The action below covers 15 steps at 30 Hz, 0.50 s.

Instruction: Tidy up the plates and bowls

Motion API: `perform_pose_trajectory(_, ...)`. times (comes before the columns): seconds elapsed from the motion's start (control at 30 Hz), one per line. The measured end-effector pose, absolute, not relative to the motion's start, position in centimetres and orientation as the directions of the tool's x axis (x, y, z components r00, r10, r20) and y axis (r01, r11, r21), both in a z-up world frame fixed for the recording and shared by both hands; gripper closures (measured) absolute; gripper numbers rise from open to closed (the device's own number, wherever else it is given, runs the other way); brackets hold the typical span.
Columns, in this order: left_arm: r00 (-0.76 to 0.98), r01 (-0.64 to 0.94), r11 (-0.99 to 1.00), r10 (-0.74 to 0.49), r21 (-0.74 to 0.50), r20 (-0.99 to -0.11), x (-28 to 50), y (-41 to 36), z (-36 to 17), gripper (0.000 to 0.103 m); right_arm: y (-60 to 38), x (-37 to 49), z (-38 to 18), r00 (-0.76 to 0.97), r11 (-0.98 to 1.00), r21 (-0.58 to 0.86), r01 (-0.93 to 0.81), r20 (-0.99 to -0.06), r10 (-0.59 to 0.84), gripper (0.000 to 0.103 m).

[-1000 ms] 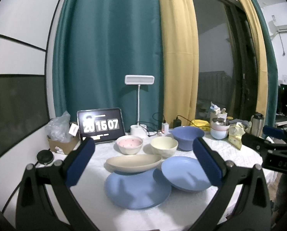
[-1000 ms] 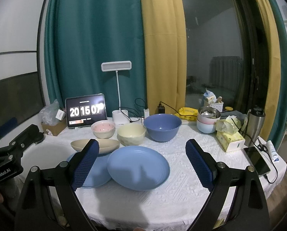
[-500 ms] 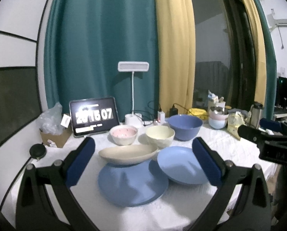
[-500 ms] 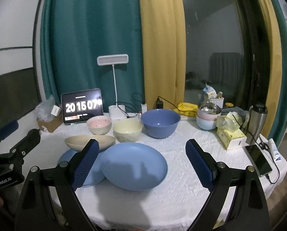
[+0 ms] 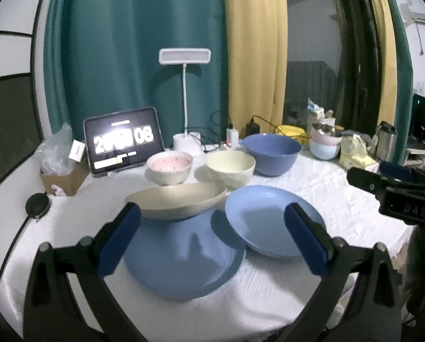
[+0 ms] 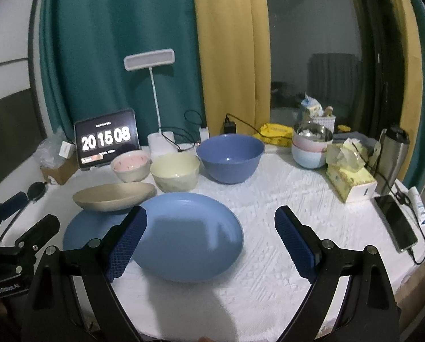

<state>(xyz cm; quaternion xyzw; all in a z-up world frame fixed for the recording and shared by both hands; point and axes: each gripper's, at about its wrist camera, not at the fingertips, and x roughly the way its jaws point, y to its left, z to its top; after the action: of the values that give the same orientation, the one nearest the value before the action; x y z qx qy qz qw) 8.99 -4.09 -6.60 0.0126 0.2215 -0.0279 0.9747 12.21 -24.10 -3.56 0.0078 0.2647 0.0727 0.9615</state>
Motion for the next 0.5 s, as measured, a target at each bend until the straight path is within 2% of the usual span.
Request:
perform_pose_trajectory(0.17, 0.879, 0.065, 0.997, -0.042, 0.032, -0.474, 10.9, -4.9, -8.0, 0.003, -24.6, 14.0, -4.6, 0.832, 0.989, 0.058, -0.138, -0.536, 0.148, 0.009)
perform_pose_trajectory(0.5, 0.825, 0.092, 0.993, -0.038, 0.068, -0.563, 14.3, -7.3, -11.0, 0.013, -26.0, 17.3, -7.8, 0.78, 0.986, 0.094, -0.139, -0.603, 0.167, 0.009)
